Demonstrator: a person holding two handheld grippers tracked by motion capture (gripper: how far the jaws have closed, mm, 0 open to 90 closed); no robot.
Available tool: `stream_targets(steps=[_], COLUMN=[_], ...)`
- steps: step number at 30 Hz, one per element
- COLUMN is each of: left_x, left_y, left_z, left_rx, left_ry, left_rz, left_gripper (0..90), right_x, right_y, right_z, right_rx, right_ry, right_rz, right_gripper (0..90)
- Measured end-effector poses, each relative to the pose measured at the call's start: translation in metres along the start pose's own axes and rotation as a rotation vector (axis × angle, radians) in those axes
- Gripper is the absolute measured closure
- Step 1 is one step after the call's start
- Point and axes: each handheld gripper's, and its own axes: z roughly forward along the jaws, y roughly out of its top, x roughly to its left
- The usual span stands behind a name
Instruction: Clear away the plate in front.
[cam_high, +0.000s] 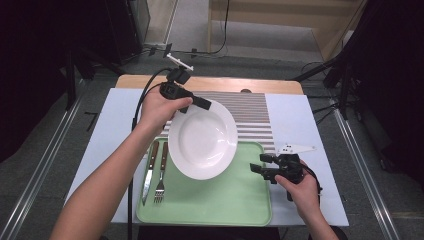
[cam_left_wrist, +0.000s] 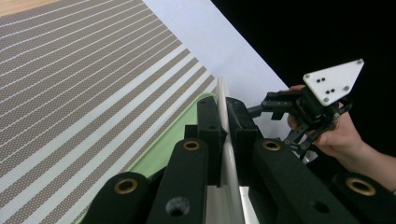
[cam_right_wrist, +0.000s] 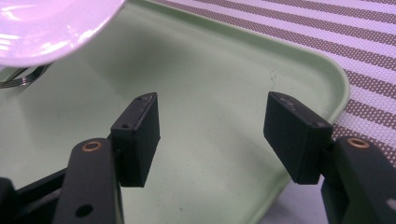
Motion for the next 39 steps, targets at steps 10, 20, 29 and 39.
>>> stream_targets(steps=[10, 20, 29, 39], left_x=[-0.013, -0.015, -0.025, -0.035], left_y=[-0.007, -0.017, -0.027, -0.034], left_z=[0.014, 0.031, 0.042, 0.050], left_rx=[0.030, 0.025, 0.048, 0.056], left_ry=[0.011, -0.033, -0.043, -0.042], left_rz=[0.029, 0.039, 0.068, 0.091], left_gripper=[85.9, 85.9, 85.9, 85.8], right_x=[-0.008, -0.011, -0.013, -0.013], right_y=[-0.001, -0.005, -0.006, -0.006], right_z=[-0.008, -0.015, -0.017, -0.017], right_rx=[-0.018, -0.010, -0.018, -0.020], right_ry=[-0.013, -0.067, -0.074, -0.064], right_rz=[0.006, 0.014, 0.020, 0.026], right_gripper=[35.3, 35.3, 35.3, 35.3])
